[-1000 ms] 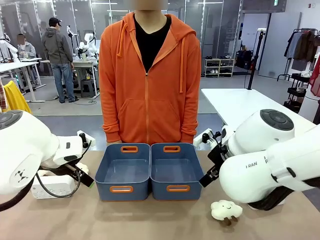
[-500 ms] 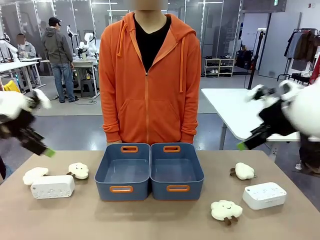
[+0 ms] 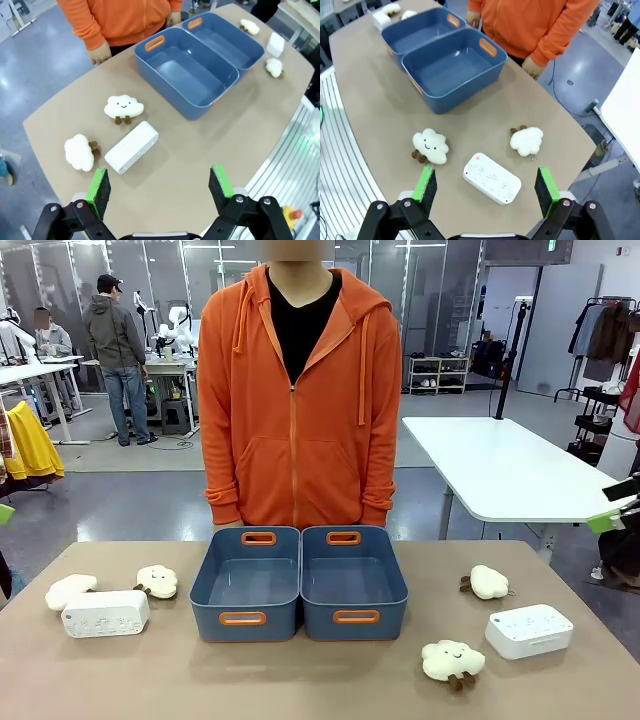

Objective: Sort the digital clocks into the basket.
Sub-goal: Pick up the Digital clock from the table and place it into the empty Plastic storage basket.

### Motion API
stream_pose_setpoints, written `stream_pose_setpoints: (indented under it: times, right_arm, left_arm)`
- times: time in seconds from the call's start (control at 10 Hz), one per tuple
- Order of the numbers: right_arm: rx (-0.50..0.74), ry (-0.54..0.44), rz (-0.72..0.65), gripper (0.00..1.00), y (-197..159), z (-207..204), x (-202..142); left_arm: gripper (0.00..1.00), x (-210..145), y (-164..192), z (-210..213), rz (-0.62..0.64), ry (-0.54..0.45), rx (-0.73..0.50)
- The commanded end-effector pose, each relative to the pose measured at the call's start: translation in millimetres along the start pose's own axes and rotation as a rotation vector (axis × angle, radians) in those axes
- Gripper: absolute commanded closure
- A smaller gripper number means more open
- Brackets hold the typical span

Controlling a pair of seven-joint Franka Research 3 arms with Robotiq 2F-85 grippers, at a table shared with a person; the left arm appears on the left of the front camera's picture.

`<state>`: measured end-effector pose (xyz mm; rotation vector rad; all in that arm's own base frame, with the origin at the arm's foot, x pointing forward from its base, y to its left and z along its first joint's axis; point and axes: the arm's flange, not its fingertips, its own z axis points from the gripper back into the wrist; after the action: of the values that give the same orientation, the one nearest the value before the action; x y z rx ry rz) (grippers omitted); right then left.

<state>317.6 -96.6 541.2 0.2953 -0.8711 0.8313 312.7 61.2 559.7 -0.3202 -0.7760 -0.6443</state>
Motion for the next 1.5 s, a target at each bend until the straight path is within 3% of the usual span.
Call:
stream_pose_setpoints:
  times: [0.0,1.4]
  right_arm:
    - [-0.009,0.034,0.016,0.00,2.2,-6.3,4.6]
    - [-0.009,0.034,0.016,0.00,2.2,-6.3,4.6]
  left_arm:
    - [0.00,3.0,-5.2,1.2,-0.041,0.017,0.013]
    - [0.00,3.0,-5.2,1.2,-0.041,0.017,0.013]
